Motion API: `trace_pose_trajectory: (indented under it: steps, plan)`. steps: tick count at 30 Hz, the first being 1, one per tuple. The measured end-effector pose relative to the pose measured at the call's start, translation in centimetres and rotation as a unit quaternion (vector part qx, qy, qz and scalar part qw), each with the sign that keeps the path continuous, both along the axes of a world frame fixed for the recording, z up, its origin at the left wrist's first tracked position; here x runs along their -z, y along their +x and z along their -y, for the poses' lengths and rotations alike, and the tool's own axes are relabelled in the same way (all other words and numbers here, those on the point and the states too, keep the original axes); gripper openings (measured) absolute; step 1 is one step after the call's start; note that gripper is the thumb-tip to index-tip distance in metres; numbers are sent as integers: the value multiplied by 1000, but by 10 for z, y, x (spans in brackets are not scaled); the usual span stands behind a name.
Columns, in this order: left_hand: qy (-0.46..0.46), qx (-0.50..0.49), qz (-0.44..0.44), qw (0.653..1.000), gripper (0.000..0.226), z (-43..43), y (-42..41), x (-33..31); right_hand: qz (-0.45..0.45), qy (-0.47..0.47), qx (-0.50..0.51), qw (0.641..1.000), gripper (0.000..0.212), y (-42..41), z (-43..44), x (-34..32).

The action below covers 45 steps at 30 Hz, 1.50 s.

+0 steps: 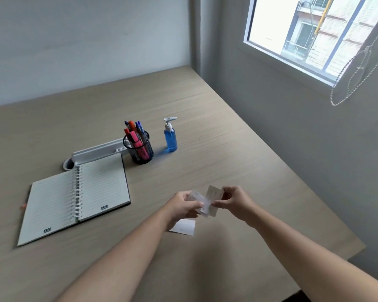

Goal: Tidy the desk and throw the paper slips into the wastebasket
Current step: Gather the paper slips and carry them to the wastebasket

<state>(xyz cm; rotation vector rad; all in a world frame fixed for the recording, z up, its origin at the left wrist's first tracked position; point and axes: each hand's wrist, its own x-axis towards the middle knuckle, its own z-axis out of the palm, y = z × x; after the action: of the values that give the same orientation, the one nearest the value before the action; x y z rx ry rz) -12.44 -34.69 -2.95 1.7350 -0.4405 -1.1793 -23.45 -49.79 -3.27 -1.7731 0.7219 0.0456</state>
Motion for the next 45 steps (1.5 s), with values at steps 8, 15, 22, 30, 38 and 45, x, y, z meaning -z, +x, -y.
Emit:
trace_pose_trajectory:
  steps: [8,15,22,30,38,45]
  plan:
    - [41,-90,98,990,11,-41,21,-12,23,-42,-59,997,37,28,-19,-6]
    - [122,-231,163,952,27,-114,52,-12,-58,-341,-439,829,64,56,-49,-16]
    - [141,-263,156,942,18,-147,36,3,-93,-499,-560,655,85,72,-75,7]
    - [153,-275,135,940,20,-159,22,15,-79,-503,-523,684,68,80,-80,13]
    - [154,-205,149,955,23,-142,26,9,-29,-359,-219,907,13,43,-56,15]
    - [114,-41,179,976,28,-89,12,-2,-74,-247,31,966,32,-36,-45,-1]
